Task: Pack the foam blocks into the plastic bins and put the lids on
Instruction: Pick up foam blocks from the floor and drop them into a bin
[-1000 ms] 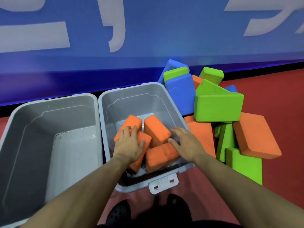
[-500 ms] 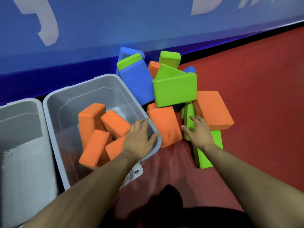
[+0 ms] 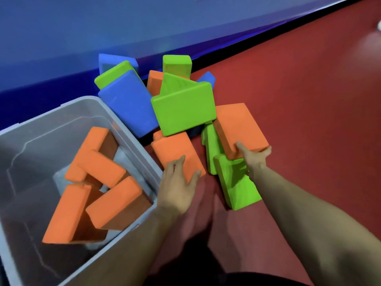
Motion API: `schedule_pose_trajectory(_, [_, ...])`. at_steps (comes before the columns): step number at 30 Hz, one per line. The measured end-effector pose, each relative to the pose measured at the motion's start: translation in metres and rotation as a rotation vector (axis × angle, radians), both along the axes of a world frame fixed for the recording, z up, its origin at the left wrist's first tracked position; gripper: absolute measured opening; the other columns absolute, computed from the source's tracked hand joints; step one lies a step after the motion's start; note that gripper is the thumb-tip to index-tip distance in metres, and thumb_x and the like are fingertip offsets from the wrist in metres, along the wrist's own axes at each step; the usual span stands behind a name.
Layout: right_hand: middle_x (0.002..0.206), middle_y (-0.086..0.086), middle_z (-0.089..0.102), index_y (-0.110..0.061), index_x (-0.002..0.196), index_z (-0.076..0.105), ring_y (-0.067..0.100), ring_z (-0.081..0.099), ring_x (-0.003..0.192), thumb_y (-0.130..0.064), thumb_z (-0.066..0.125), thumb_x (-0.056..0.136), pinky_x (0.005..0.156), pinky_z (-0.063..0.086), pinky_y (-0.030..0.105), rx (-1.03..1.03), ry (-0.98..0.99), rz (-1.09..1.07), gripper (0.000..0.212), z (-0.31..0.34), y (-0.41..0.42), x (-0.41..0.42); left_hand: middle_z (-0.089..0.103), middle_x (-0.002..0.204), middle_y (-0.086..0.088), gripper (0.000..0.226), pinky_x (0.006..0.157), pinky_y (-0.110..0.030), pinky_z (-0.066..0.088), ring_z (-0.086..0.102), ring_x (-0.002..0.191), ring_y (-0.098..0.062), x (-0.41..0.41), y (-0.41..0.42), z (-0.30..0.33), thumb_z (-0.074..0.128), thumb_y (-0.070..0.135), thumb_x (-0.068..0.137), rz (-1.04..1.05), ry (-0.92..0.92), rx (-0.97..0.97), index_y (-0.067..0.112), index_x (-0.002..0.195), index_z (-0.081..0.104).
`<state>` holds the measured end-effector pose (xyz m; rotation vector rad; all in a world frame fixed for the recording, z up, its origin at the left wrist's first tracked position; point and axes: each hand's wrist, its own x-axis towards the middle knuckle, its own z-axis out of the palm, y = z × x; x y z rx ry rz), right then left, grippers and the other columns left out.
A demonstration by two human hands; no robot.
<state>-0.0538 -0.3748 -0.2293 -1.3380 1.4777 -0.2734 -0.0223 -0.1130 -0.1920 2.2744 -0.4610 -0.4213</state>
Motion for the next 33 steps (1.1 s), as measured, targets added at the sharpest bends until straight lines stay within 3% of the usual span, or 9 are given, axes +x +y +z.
schedule_pose_trajectory(4, [0.138,0.005,0.05,-0.039,0.156,-0.006,0.035,0.052,0.125,-0.051,0.092,0.06,0.104,0.044,0.06,0.058,-0.131,-0.06,0.138,-0.012,0.003,0.009,0.038,0.153,-0.002,0.07,0.12,-0.037,0.028,0.037,0.142,-0.021,0.007,-0.003,-0.004,0.051,0.053,0.099,0.055,0.043,0.013,0.02,0.157,0.03])
schedule_pose_trajectory(8, [0.127,0.001,0.053,-0.03,0.148,0.006,0.028,0.059,0.115,-0.037,0.098,0.051,0.097,0.052,0.059,0.075,-0.255,-0.182,0.134,-0.016,0.003,0.019,0.036,0.155,0.001,0.069,0.118,-0.041,0.029,0.038,0.142,-0.022,0.008,-0.008,-0.002,0.048,0.056,0.099,0.079,0.079,0.034,0.024,0.156,0.03])
schedule_pose_trajectory(12, [0.12,0.001,0.057,-0.027,0.152,-0.02,0.023,0.064,0.103,-0.023,0.096,0.062,0.091,0.055,0.053,0.209,-0.379,-0.223,0.147,-0.009,0.011,0.028,0.036,0.155,0.003,0.069,0.117,-0.039,0.024,0.038,0.142,-0.02,0.008,-0.011,-0.003,0.046,0.059,0.099,0.077,0.085,0.044,0.026,0.156,0.03])
schedule_pose_trajectory(14, [0.12,-0.001,0.058,-0.02,0.153,-0.02,0.02,0.066,0.101,-0.028,0.094,0.066,0.089,0.057,0.049,0.269,-0.395,-0.216,0.144,0.001,0.019,0.034,0.036,0.155,0.003,0.07,0.12,-0.041,0.027,0.039,0.142,-0.019,0.01,-0.014,-0.003,0.048,0.059,0.098,0.098,0.117,0.018,0.025,0.156,0.03])
schedule_pose_trajectory(18, [0.121,0.003,0.054,-0.008,0.152,-0.004,0.018,0.066,0.096,-0.037,0.092,0.069,0.089,0.059,0.048,0.241,-0.337,-0.286,0.13,0.023,0.045,0.029,0.045,0.15,-0.002,0.079,0.113,-0.043,0.04,0.047,0.135,-0.019,0.012,-0.03,0.007,0.056,0.061,0.093,0.183,0.299,-0.136,0.021,0.155,0.03])
schedule_pose_trajectory(22, [0.118,0.001,0.056,-0.004,0.152,0.001,0.012,0.067,0.086,-0.042,0.087,0.075,0.088,0.06,0.043,0.271,-0.348,-0.283,0.121,0.023,0.072,0.003,0.054,0.145,-0.006,0.089,0.111,-0.037,0.039,0.052,0.131,-0.023,0.009,-0.049,0.029,0.058,0.067,0.089,0.226,0.512,-0.218,0.014,0.154,0.031])
schedule_pose_trajectory(26, [0.12,0.003,0.07,-0.008,0.153,0.023,0.014,0.075,0.093,-0.056,0.091,0.059,0.074,0.063,0.032,0.411,-0.42,-0.178,0.125,0.018,0.091,-0.015,0.055,0.141,-0.003,0.094,0.108,-0.037,0.042,0.055,0.126,-0.025,-0.001,-0.056,0.04,0.059,0.076,0.081,0.279,0.697,-0.242,0.011,0.146,0.044])
schedule_pose_trajectory(30, [0.103,0.01,0.072,-0.007,0.128,0.06,0.019,0.072,0.084,-0.063,0.081,0.07,0.065,0.059,0.026,0.548,-0.284,0.062,0.084,0.033,0.114,-0.032,0.071,0.107,-0.001,0.072,0.08,-0.032,0.055,0.067,0.09,-0.014,-0.009,-0.057,0.034,0.069,0.07,0.077,0.343,0.805,-0.375,0.016,0.122,0.058])
schedule_pose_trajectory(33, [0.097,0.011,0.064,-0.011,0.113,0.065,0.021,0.066,0.084,-0.071,0.064,0.08,0.074,0.057,0.032,0.596,-0.144,0.238,0.068,0.032,0.117,-0.041,0.07,0.11,-0.001,0.083,0.087,-0.039,0.058,0.07,0.095,-0.02,-0.005,-0.055,0.028,0.08,0.064,0.066,0.45,0.776,-0.433,0.019,0.128,0.049])
